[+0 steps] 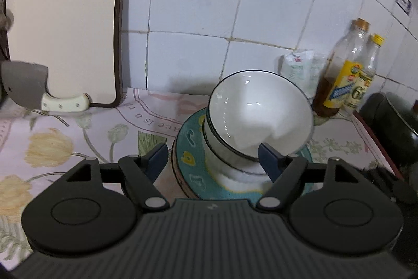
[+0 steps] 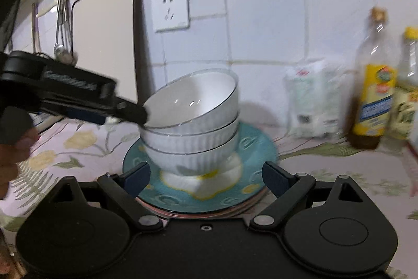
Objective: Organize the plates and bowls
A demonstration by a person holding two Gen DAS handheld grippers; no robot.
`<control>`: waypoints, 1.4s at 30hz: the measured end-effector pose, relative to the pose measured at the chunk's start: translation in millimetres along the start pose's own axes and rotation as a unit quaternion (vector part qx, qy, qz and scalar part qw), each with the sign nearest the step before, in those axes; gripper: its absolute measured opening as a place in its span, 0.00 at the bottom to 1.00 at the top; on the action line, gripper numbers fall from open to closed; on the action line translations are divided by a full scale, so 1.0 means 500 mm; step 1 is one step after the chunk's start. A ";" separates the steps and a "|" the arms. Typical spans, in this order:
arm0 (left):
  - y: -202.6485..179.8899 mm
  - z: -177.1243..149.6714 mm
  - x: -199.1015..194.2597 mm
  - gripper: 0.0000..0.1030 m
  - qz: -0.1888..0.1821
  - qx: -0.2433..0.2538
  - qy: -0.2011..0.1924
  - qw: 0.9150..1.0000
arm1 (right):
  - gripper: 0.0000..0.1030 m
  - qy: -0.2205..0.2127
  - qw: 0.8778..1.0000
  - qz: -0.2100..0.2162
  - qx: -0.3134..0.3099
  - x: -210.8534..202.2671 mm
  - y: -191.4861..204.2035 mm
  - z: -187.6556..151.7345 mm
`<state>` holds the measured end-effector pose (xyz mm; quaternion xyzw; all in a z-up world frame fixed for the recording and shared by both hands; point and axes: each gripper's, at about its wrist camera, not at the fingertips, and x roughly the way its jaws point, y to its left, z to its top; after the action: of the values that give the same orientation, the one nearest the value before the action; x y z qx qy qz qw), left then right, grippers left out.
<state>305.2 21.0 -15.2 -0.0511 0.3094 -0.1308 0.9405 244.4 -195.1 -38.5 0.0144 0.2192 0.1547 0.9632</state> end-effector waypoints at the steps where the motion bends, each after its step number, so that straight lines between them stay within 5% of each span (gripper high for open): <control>1: -0.003 0.001 -0.015 0.73 0.000 0.000 -0.004 1.000 | 0.92 -0.005 1.000 -0.001 0.002 -0.011 -0.001 0.000; 10: -0.023 -0.033 -0.179 0.79 0.000 0.013 -0.043 0.999 | 0.91 -0.018 0.999 -0.002 0.036 -0.109 -0.014 0.005; 18: -0.033 -0.089 -0.288 0.98 0.018 0.022 -0.074 0.997 | 0.92 -0.028 0.999 -0.024 0.016 -0.217 0.019 0.020; 26: -0.052 -0.149 -0.356 0.99 0.076 0.030 -0.071 0.994 | 1.00 -0.012 0.995 -0.102 0.011 -0.306 0.054 0.007; 30: -0.056 -0.179 -0.390 0.99 0.080 0.028 -0.085 0.993 | 1.00 -0.014 0.997 -0.074 0.036 -0.361 0.049 -0.004; 36: -0.068 -0.220 -0.411 0.99 0.104 0.027 -0.076 0.991 | 1.00 -0.031 0.991 -0.126 0.014 -0.403 0.060 -0.029; 42: -0.092 -0.259 -0.424 0.99 0.131 0.041 -0.089 0.986 | 1.00 -0.020 0.992 -0.117 0.043 -0.420 0.046 -0.050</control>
<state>54.1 33.6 9.7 0.0173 0.2229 -0.0136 0.9746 47.2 -238.2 28.9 0.0336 0.2064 0.0308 0.9774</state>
